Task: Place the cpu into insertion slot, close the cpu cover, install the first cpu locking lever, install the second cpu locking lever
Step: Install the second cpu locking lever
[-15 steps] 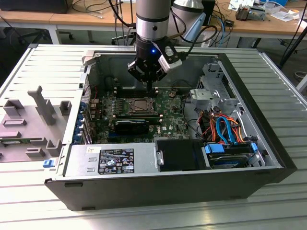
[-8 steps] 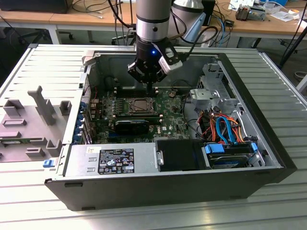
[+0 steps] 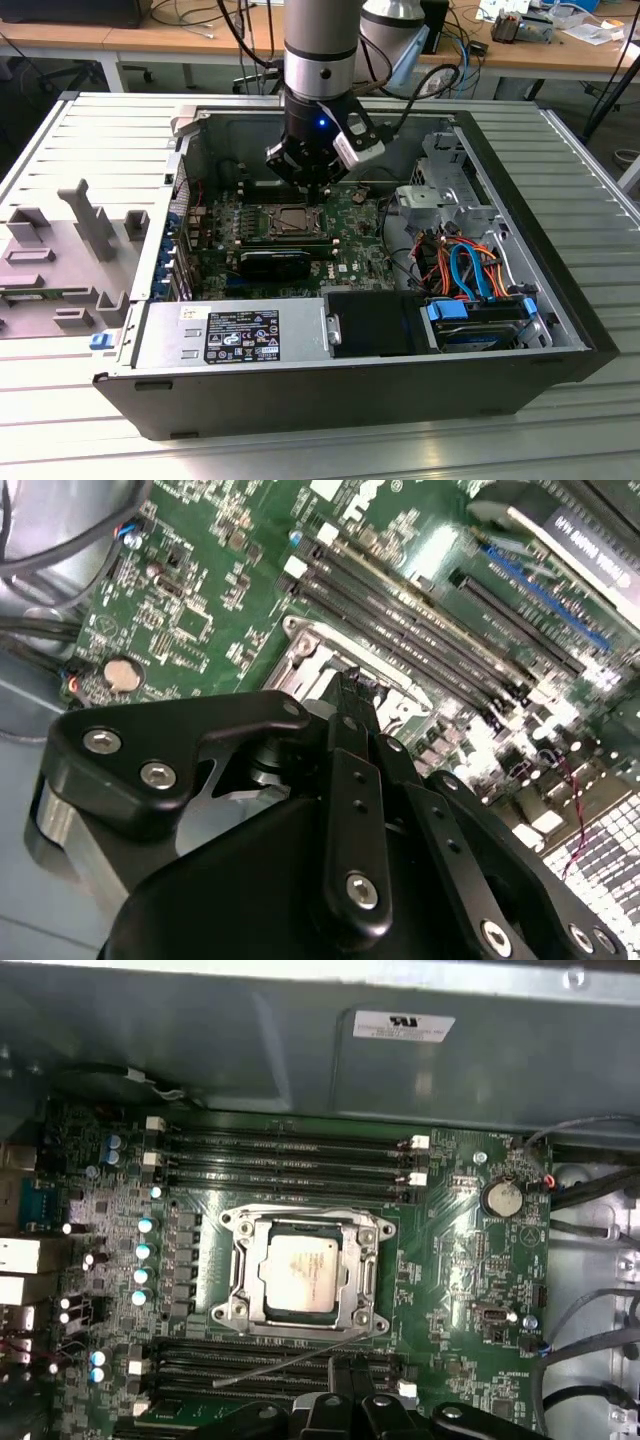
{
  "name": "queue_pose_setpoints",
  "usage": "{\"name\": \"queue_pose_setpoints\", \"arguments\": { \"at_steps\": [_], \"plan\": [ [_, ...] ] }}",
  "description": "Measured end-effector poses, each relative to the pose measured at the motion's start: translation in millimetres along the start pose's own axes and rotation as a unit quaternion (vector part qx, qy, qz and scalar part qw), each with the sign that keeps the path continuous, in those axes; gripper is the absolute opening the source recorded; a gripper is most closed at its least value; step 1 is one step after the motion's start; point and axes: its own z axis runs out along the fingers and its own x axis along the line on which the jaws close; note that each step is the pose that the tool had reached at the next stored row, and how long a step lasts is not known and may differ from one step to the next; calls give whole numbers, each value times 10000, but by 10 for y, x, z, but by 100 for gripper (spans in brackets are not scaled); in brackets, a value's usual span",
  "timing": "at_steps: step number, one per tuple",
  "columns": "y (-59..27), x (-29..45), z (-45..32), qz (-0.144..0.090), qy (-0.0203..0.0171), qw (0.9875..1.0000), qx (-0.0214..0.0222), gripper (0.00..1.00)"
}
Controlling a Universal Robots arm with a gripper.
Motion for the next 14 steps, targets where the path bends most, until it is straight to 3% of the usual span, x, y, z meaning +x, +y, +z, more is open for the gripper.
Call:
{"name": "queue_pose_setpoints", "arguments": {
  "at_steps": [7,14],
  "plan": [
    [-66,4,105,1,0,10000,0,11],
    [-69,-24,283,0,0,10000,0,11]
  ]
}}
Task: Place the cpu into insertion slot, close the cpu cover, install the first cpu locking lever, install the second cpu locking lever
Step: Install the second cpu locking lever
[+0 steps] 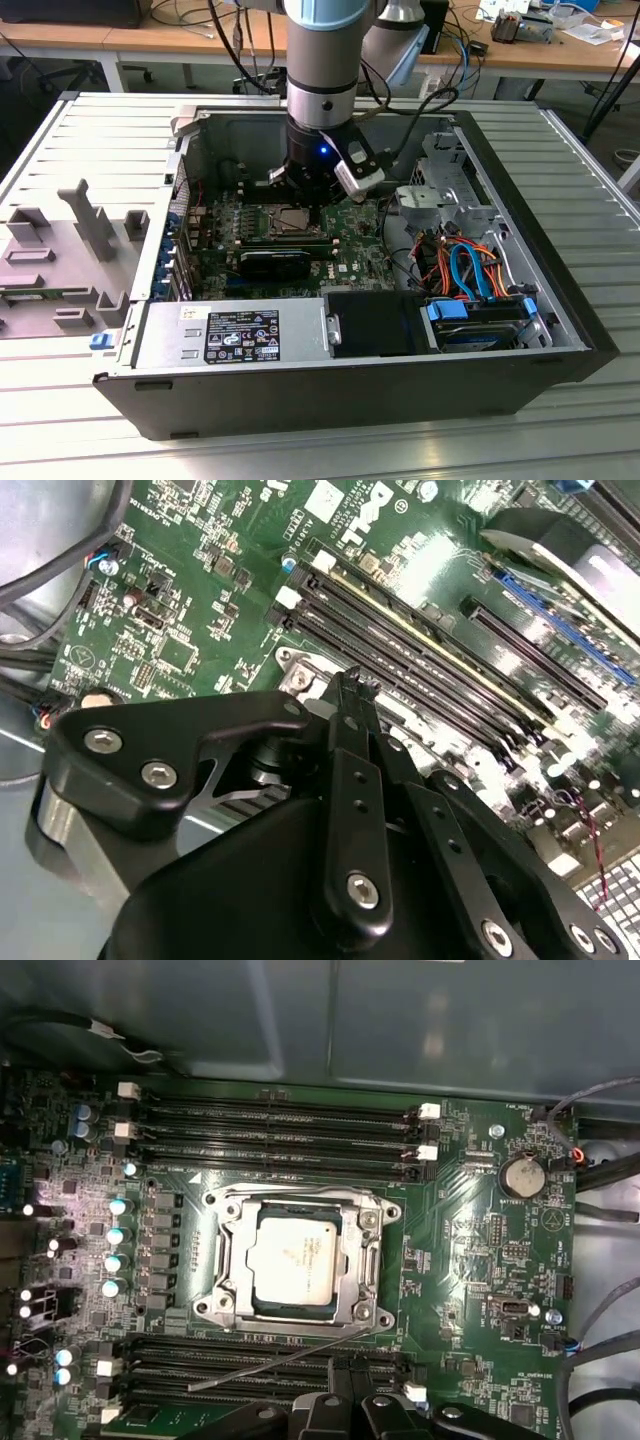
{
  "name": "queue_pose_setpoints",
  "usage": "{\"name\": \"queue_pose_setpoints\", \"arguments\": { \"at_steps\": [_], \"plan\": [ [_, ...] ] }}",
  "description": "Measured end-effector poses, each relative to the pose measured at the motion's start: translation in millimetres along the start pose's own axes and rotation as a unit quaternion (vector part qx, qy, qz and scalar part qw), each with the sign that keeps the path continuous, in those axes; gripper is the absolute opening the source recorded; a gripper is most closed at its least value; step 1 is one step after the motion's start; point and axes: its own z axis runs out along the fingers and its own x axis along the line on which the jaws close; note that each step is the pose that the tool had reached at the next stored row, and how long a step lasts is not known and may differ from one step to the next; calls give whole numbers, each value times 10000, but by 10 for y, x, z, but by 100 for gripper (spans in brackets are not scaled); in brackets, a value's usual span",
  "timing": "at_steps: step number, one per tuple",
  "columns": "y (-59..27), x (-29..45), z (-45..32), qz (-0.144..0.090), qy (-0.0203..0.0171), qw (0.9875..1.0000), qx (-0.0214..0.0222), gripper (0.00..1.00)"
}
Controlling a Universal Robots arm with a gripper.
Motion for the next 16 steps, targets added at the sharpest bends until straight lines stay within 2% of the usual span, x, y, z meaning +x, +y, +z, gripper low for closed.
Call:
{"name": "queue_pose_setpoints", "arguments": {
  "at_steps": [5,11,13,16],
  "plan": [
    [-1,-12,128,0,0,10000,0,11],
    [-5,-9,219,-4,0,10000,3,11],
    [-14,23,222,-4,-1,10000,2,11],
    [-60,113,220,-4,-8,10000,4,11]
  ]
}}
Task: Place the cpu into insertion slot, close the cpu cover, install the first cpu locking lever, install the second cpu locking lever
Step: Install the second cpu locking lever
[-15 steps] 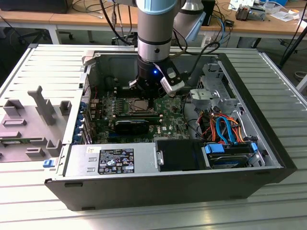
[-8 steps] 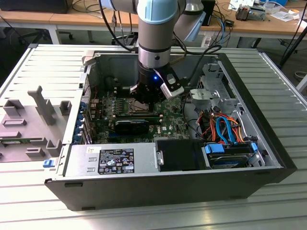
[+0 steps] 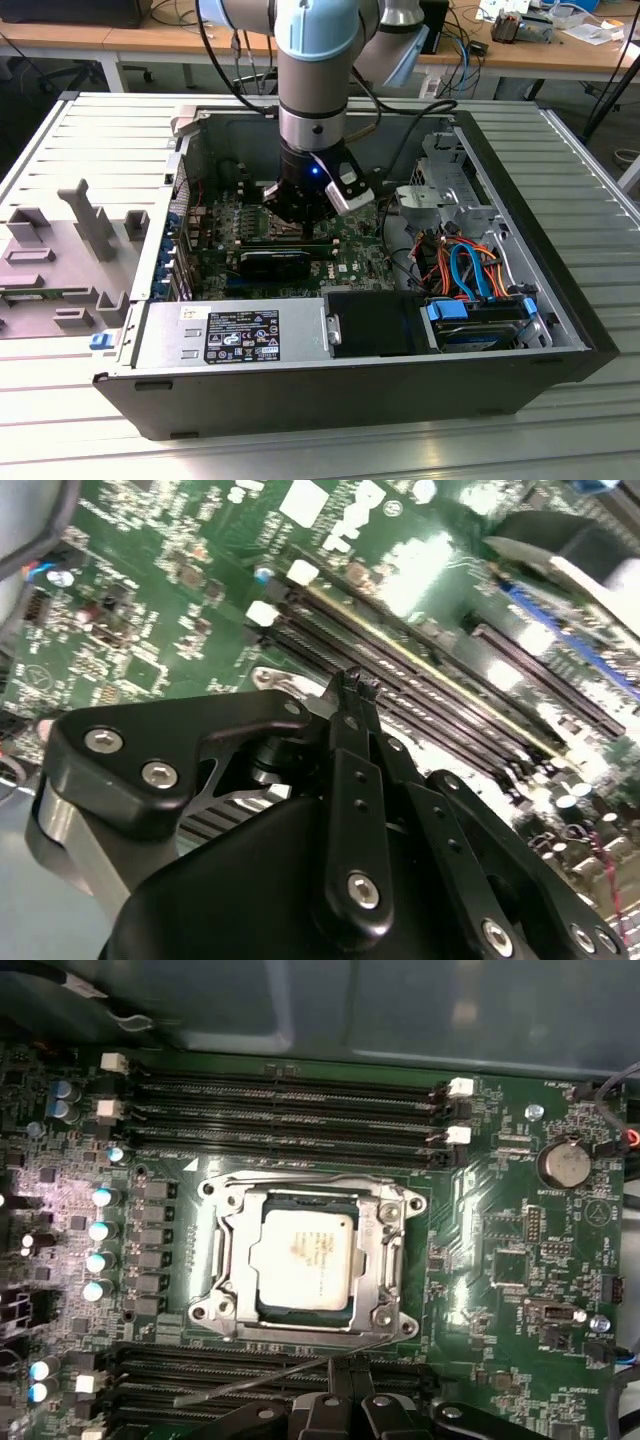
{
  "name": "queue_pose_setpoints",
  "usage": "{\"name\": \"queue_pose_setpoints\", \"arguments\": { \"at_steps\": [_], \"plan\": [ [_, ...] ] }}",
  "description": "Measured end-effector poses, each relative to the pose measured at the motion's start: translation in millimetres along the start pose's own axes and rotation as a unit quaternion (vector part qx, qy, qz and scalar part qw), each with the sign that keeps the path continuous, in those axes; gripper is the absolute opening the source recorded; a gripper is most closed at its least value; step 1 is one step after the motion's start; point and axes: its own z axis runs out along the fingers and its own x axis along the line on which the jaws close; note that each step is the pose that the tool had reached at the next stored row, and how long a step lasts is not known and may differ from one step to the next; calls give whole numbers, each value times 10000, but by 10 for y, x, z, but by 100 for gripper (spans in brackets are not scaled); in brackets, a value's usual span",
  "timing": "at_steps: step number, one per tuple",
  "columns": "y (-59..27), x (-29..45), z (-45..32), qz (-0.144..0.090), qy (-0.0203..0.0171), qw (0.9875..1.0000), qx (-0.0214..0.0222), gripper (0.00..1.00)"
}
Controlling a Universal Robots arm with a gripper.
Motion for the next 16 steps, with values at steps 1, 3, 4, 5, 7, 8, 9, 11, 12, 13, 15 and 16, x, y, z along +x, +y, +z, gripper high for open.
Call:
{"name": "queue_pose_setpoints", "arguments": {
  "at_steps": [1,3,4,5,7,8,9,11,12,13,15,16],
  "plan": [
    [-13,23,1,0,-3,10000,-2,11],
    [-32,67,-1,-3,-7,10000,0,11],
    [-34,67,-1,-7,-7,10000,-1,11],
    [-40,68,0,-9,-7,10000,-1,11],
    [-55,62,5,-13,-7,10000,-1,11],
    [-58,53,8,-15,-7,10000,-2,11],
    [-61,40,10,-18,-7,10000,-1,11],
    [-66,-15,16,-21,-7,10000,-1,11],
    [-68,-34,18,-21,-7,10000,-2,11],
    [-69,-57,19,-22,-7,10000,-1,11],
    [-54,-73,20,-22,-7,10000,-1,11],
    [-44,-75,20,-22,-7,10000,-1,11]
  ]
}}
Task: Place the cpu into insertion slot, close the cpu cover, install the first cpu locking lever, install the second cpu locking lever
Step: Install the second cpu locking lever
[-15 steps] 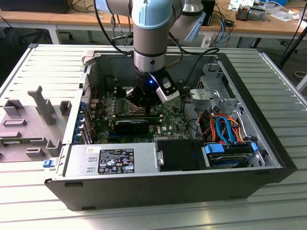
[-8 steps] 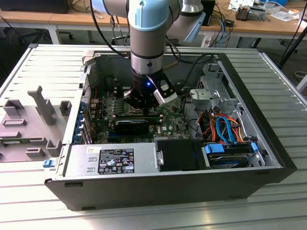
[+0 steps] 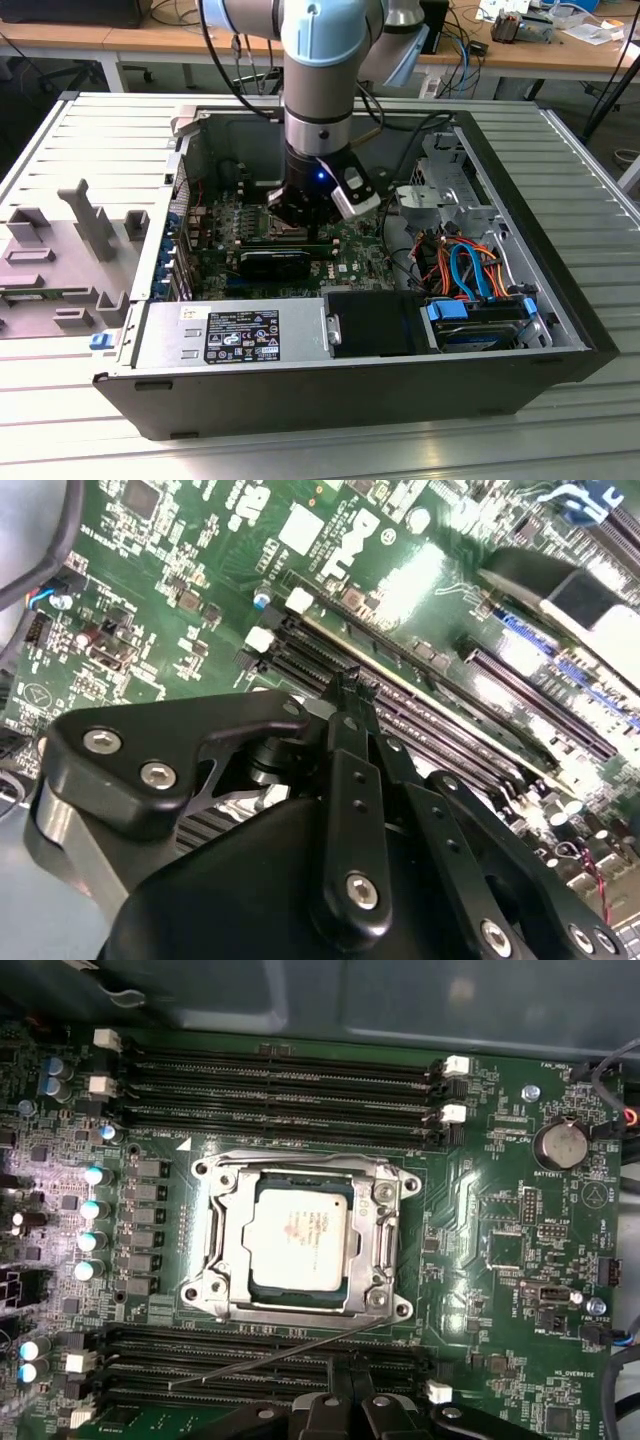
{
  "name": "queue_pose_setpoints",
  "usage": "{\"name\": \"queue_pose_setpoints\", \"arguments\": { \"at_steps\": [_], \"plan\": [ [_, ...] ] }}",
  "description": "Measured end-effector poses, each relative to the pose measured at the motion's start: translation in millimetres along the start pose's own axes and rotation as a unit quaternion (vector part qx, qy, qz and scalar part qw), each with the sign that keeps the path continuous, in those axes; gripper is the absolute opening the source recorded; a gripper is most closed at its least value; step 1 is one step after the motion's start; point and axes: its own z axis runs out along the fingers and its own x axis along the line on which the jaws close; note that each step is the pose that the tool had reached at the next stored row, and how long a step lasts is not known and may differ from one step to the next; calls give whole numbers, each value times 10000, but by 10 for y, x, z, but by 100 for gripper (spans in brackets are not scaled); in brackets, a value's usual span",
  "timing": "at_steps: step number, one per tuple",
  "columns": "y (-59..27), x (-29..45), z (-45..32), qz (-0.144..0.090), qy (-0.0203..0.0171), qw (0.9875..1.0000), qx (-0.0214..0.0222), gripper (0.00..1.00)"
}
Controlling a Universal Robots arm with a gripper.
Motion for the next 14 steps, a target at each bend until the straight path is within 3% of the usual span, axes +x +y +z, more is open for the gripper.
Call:
{"name": "queue_pose_setpoints", "arguments": {
  "at_steps": [7,11,14],
  "plan": [
    [44,6,3,0,0,10000,1,11],
    [55,140,4,0,-6,10000,0,11],
    [54,144,9,-4,-5,10000,1,11]
  ]
}}
